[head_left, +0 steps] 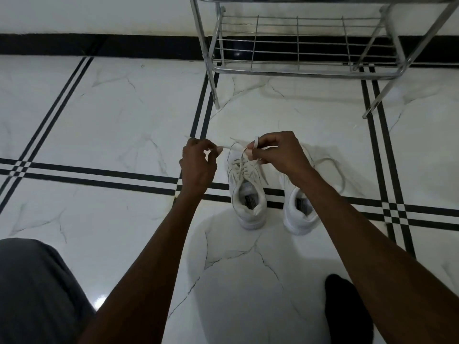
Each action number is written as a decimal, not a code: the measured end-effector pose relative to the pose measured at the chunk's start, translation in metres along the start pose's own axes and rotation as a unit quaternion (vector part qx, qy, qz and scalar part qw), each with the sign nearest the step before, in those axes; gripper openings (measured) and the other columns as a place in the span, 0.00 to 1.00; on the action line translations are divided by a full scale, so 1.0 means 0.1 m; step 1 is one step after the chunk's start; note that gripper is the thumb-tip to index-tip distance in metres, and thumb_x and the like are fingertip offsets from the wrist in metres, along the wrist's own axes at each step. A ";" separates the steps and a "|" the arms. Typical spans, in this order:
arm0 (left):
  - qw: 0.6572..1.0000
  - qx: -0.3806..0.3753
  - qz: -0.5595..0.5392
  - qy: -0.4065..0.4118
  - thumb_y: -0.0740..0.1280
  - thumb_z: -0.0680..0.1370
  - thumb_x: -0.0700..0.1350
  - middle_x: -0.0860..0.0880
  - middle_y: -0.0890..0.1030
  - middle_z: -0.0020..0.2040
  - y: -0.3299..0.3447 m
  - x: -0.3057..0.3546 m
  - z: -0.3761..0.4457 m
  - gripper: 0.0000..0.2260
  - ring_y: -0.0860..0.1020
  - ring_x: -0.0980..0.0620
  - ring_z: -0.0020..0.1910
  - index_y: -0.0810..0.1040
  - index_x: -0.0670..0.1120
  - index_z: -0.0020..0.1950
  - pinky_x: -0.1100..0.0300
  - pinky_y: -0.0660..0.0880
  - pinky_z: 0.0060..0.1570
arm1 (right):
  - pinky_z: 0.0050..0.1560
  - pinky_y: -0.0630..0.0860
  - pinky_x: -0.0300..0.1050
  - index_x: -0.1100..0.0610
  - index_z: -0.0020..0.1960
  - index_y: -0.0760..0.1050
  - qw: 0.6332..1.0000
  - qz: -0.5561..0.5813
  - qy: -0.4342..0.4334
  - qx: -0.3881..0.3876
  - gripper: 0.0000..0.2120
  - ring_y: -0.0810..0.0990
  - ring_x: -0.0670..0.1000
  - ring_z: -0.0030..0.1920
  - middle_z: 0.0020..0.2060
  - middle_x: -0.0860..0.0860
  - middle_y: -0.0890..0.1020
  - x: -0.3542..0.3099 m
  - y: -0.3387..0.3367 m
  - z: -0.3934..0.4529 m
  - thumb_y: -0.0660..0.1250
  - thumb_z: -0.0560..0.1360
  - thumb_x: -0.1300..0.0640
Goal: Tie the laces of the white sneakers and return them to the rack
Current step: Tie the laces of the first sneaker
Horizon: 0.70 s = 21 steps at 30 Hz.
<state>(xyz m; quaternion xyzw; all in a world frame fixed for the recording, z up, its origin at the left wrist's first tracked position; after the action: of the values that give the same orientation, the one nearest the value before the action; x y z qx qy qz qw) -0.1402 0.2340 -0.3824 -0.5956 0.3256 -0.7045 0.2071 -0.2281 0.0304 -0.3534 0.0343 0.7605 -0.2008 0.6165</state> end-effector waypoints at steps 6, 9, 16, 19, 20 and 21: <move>0.975 -0.005 0.117 -0.191 0.70 0.73 0.55 0.40 0.81 0.53 -0.16 -0.62 -0.24 0.16 0.77 0.36 0.58 0.86 0.44 0.48 0.40 0.76 0.59 | 0.48 0.84 0.53 0.66 0.42 0.84 0.977 -0.150 0.121 0.089 0.13 0.87 0.56 0.44 0.41 0.61 0.87 0.59 -0.26 0.09 0.78 0.69 0.55; 0.937 -0.023 0.178 -0.298 0.73 0.73 0.53 0.40 0.79 0.58 -0.23 -0.95 -0.51 0.16 0.70 0.36 0.65 0.85 0.41 0.51 0.40 0.67 0.63 | 0.43 0.76 0.42 0.65 0.38 0.83 0.947 -0.272 0.105 0.135 0.15 0.83 0.54 0.41 0.38 0.58 0.86 0.71 -0.43 0.04 0.78 0.69 0.53; 0.994 -0.065 0.028 -0.087 0.72 0.77 0.47 0.44 0.80 0.65 0.22 -0.41 -0.47 0.16 0.75 0.40 0.66 0.82 0.47 0.64 0.39 0.73 0.65 | 0.50 0.78 0.52 0.65 0.53 0.78 0.944 -0.307 0.045 0.115 0.25 0.81 0.58 0.50 0.50 0.60 0.81 0.58 -0.22 0.00 0.80 0.66 0.49; 0.974 -0.151 -0.142 -0.087 0.69 0.79 0.38 0.45 0.80 0.60 0.50 -0.27 -0.52 0.14 0.82 0.44 0.58 0.82 0.50 0.63 0.39 0.81 0.55 | 0.55 0.76 0.50 0.60 0.59 0.78 0.956 -0.288 -0.045 0.024 0.21 0.80 0.59 0.53 0.57 0.59 0.78 0.49 -0.01 -0.02 0.78 0.67 0.61; 0.966 -0.162 -0.173 -0.104 0.67 0.80 0.36 0.45 0.80 0.60 0.57 -0.28 -0.54 0.15 0.82 0.41 0.57 0.81 0.52 0.62 0.38 0.83 0.51 | 0.57 0.76 0.48 0.60 0.58 0.81 0.956 -0.283 -0.069 -0.028 0.18 0.81 0.59 0.54 0.57 0.59 0.80 0.50 0.08 -0.03 0.77 0.69 0.63; 0.963 -0.158 -0.188 -0.112 0.66 0.80 0.35 0.44 0.81 0.58 0.60 -0.29 -0.56 0.15 0.83 0.39 0.56 0.82 0.51 0.60 0.38 0.84 0.46 | 0.57 0.76 0.47 0.59 0.55 0.83 0.955 -0.280 -0.077 -0.064 0.14 0.82 0.58 0.54 0.55 0.58 0.83 0.53 0.16 -0.04 0.74 0.70 0.65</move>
<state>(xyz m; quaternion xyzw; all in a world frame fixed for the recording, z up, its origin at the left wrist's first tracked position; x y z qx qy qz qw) -0.1944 0.2233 -0.4494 -0.7464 0.2892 -0.5993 0.0096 -0.2399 0.0360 -0.4074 -0.2354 0.7009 -0.3185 0.5933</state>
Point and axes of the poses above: each hand's wrist, its own z-axis towards the middle knuckle, its own y-axis out of the palm, x = y × z, the point moved 6 cm from there along z, towards the middle knuckle
